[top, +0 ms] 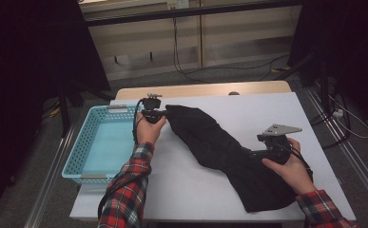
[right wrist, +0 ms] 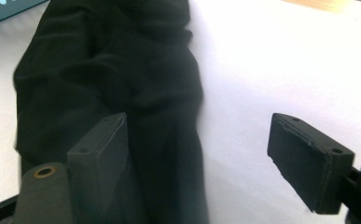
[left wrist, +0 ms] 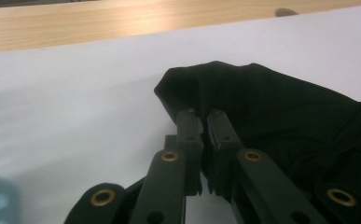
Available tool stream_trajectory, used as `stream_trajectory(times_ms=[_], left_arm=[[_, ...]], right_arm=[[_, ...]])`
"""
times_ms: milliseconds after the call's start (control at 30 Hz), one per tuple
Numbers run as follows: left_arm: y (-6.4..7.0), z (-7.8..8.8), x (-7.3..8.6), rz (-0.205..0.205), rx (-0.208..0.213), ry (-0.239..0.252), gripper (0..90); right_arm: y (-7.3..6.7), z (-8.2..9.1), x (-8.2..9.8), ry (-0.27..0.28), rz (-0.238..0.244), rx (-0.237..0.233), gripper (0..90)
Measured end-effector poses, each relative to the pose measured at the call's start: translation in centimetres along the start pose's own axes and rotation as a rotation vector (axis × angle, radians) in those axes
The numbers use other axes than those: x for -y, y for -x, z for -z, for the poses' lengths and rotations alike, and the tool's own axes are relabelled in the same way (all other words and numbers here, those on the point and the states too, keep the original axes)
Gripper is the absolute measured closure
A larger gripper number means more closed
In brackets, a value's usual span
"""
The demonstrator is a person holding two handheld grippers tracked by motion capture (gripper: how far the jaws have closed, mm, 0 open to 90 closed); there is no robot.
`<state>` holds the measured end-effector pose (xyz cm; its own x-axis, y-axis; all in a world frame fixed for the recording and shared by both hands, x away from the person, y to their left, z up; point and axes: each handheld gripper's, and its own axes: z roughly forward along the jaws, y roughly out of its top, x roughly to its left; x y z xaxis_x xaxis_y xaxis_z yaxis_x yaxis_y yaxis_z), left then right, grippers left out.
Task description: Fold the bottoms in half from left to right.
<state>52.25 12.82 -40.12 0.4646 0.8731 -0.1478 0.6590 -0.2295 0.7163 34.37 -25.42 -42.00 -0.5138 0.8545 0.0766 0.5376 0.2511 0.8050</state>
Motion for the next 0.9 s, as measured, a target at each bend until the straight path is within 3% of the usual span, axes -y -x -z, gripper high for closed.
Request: stream_trajectory(times_ms=[167, 267, 533, 567, 700, 900], left_arm=[[-1.8, 0.6, 0.3, 0.026, -0.038, 0.002, 85.7], [-2.2, 0.8, 0.3, 0.029, -0.057, 0.0, 85.7], [-1.2, 0.5, 0.2, 0.008, -0.066, -0.021, 84.1], [-1.2, 0.4, 0.2, 0.015, -0.058, -0.022, 80.4], [-0.6, 0.3, 0.6, 0.015, -0.065, -0.005, 48.0], [1.0, 0.7, 1.5, -0.034, -0.016, 0.002, 29.5]], right_arm=[[0.1, 0.1, 0.3, -0.02, -0.014, -0.008, 18.5], [0.3, 0.3, 0.8, -0.044, -0.018, -0.005, 18.1], [1.0, 1.3, 2.0, -0.073, -0.036, 0.006, 21.8], [1.1, 1.5, 2.1, -0.076, -0.036, 0.005, 22.9], [0.8, 1.6, 2.9, -0.1, -0.045, -0.004, 25.7], [0.1, 1.9, 3.9, -0.152, -0.045, -0.017, 41.5]])
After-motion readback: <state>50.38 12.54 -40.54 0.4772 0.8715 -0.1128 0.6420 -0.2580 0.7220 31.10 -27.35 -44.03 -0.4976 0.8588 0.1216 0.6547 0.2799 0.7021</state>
